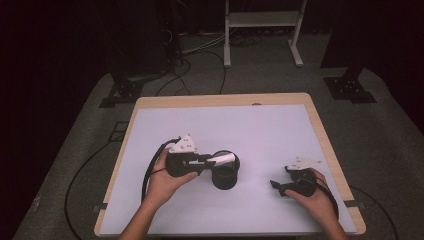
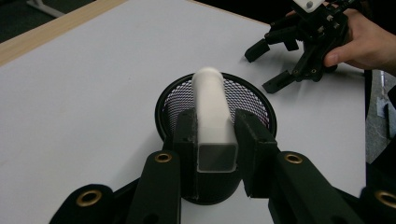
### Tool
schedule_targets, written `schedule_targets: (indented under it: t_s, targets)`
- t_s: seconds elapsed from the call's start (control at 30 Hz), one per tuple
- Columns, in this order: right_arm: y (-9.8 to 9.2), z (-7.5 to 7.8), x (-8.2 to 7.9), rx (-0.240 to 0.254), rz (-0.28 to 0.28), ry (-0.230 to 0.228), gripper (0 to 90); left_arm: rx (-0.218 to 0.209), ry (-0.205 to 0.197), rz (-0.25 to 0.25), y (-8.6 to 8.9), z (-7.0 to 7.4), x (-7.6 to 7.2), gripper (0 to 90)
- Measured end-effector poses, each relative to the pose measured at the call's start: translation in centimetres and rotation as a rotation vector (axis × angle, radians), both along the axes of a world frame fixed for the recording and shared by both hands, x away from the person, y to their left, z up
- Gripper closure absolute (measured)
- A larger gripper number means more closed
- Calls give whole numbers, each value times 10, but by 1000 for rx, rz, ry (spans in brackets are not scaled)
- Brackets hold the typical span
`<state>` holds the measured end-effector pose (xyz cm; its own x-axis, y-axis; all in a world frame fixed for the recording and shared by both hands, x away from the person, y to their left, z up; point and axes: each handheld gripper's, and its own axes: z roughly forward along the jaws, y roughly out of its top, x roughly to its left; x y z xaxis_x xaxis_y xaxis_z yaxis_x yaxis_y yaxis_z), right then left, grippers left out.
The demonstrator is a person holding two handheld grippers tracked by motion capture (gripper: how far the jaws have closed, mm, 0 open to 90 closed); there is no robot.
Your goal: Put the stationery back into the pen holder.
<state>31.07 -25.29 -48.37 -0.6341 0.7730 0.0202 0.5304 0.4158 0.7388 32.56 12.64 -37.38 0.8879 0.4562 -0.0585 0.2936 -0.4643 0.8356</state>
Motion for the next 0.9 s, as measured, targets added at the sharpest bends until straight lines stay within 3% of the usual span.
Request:
schedule_targets:
  t_s: [0.23, 0.9]
  targets:
    - [0, 0, 0, -1, 0, 1, 177, -4, 4, -4, -6, 0, 5, 711]
    - [0, 0, 0, 0, -1, -1, 177, 46, 41, -32, -27, -16, 22, 709]
